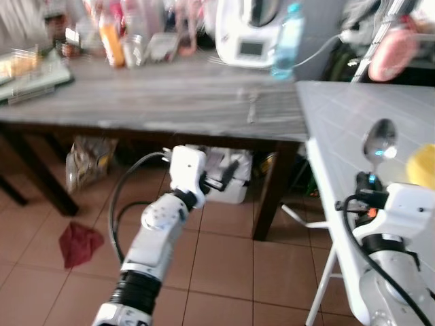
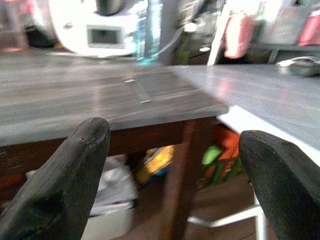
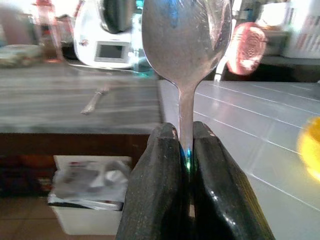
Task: Setting the table
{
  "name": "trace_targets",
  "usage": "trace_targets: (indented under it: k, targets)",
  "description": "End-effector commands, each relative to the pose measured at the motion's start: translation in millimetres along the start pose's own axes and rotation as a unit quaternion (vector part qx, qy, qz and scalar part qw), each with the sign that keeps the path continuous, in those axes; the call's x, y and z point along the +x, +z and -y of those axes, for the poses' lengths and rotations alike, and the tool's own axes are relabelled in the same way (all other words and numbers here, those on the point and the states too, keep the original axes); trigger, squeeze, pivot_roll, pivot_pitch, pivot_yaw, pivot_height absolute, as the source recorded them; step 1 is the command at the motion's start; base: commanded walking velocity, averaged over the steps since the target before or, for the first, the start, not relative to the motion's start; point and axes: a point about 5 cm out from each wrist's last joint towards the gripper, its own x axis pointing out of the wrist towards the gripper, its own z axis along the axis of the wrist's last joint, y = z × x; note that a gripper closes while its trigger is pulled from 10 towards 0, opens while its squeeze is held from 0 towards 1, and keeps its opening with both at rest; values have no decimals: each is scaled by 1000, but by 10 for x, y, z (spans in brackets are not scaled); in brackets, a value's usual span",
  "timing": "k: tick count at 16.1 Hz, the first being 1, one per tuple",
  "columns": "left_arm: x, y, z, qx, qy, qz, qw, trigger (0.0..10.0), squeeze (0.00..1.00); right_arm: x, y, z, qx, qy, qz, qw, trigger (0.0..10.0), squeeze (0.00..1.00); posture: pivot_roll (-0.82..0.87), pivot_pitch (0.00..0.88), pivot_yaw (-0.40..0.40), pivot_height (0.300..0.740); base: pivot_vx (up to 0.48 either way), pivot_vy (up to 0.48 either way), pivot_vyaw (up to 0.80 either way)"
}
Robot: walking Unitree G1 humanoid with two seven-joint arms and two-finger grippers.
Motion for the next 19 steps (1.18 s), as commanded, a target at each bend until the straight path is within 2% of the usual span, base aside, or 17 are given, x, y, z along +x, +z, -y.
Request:
trace_targets:
  k: [1, 19]
  targets:
    - [23, 18, 48, 1, -9, 2, 1000, 10000, 0, -23, 9, 82, -10, -10, 1, 1000, 10000, 0, -29, 84, -4, 714, 334, 0, 0]
    - [17, 53, 67, 3, -9, 8, 1000, 10000, 0, -23, 27, 61, -12, -5, 7, 1000, 10000, 0, -30, 83, -3, 714, 343, 0, 0]
